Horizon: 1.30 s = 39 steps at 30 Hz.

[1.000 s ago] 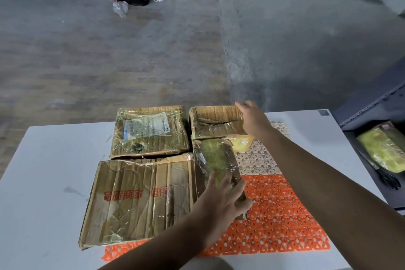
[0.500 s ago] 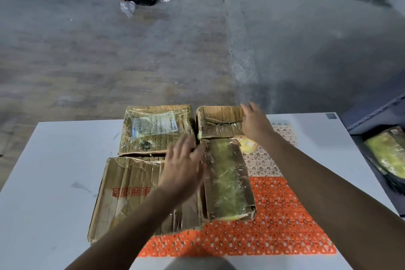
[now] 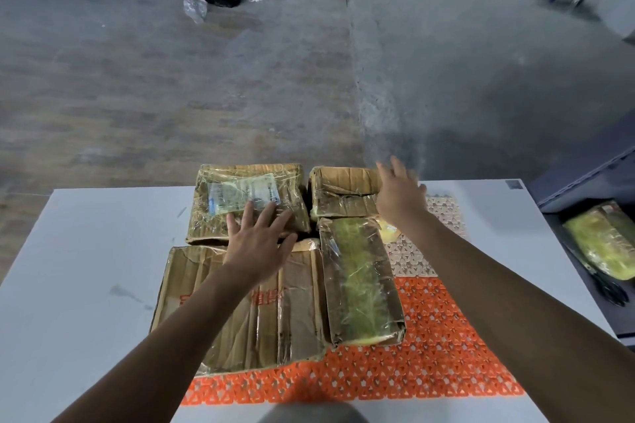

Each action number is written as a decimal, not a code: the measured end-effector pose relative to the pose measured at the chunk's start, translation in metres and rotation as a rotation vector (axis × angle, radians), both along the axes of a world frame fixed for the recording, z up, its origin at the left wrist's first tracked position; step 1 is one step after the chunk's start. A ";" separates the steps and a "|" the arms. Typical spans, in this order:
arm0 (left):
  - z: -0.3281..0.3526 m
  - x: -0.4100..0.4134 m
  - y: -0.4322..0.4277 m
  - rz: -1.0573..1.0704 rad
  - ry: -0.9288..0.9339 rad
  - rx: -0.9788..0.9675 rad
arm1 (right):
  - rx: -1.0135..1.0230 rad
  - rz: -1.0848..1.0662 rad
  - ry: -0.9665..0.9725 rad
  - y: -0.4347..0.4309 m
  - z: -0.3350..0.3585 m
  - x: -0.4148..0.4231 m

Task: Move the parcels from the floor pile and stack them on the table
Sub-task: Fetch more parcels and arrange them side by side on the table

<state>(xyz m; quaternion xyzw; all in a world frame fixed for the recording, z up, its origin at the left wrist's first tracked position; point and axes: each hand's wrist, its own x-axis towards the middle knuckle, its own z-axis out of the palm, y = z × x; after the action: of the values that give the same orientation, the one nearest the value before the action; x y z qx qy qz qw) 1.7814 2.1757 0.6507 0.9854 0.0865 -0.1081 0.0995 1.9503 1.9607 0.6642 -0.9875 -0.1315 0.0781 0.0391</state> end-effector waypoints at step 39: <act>-0.040 -0.055 0.126 0.739 -0.073 -1.148 | 0.061 0.015 -0.016 0.030 -0.013 -0.125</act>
<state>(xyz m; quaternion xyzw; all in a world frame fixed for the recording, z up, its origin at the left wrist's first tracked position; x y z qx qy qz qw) 1.7259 2.3012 0.6106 0.6853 0.3429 -0.0622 0.6395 1.8251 1.9912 0.6510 -0.9854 -0.1413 0.0664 0.0677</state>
